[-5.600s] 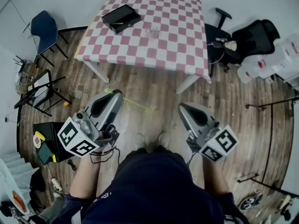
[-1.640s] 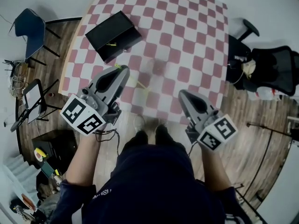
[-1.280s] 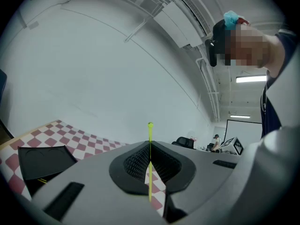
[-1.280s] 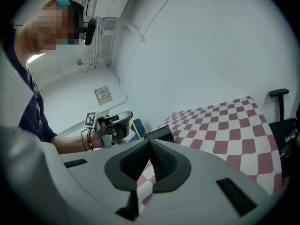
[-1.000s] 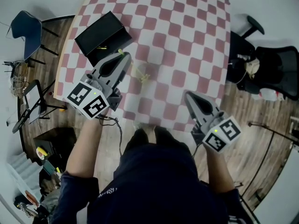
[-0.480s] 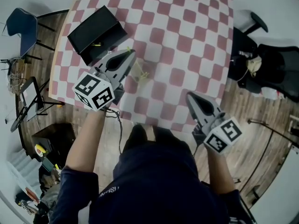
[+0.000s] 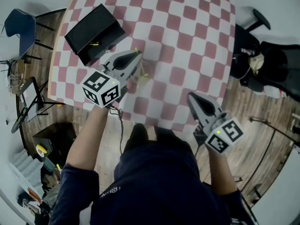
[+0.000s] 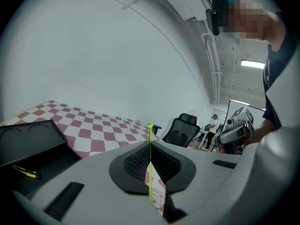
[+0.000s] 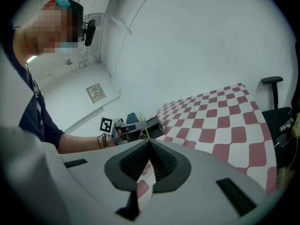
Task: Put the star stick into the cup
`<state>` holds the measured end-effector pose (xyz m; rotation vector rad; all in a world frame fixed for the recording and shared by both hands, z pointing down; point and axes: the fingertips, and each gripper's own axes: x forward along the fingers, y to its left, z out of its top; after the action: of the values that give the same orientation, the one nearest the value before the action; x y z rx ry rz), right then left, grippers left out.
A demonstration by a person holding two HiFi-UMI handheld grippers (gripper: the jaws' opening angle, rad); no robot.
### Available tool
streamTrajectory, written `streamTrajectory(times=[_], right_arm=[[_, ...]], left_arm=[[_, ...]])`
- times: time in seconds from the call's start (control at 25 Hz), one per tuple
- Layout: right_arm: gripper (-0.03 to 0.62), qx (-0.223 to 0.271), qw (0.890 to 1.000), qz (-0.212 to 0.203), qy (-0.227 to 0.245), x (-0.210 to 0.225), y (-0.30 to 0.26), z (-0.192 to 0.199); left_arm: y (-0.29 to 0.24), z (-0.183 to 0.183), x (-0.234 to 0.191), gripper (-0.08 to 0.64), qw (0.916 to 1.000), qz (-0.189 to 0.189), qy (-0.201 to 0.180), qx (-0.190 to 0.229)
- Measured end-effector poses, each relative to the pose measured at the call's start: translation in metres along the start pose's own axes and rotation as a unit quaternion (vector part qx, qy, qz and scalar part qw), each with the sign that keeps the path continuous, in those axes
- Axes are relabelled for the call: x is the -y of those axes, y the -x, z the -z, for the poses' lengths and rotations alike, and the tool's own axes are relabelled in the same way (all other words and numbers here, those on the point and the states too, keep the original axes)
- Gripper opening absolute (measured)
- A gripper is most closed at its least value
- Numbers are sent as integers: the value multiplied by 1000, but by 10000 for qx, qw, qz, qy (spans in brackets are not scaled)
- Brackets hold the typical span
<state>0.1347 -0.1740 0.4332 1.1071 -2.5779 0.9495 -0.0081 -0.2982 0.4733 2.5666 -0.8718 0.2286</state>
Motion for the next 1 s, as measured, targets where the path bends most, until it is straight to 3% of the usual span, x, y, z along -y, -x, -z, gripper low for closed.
streamTrajectory(times=[0.6, 1.0], right_arm=[[15, 6, 10000, 36, -73, 6, -2, 2], [15, 27, 9999, 80, -112, 10, 1, 3]], left_arm=[[-29, 8, -14, 35, 9992, -82, -168, -361], [-45, 20, -29, 46, 9976, -198, -70, -660]])
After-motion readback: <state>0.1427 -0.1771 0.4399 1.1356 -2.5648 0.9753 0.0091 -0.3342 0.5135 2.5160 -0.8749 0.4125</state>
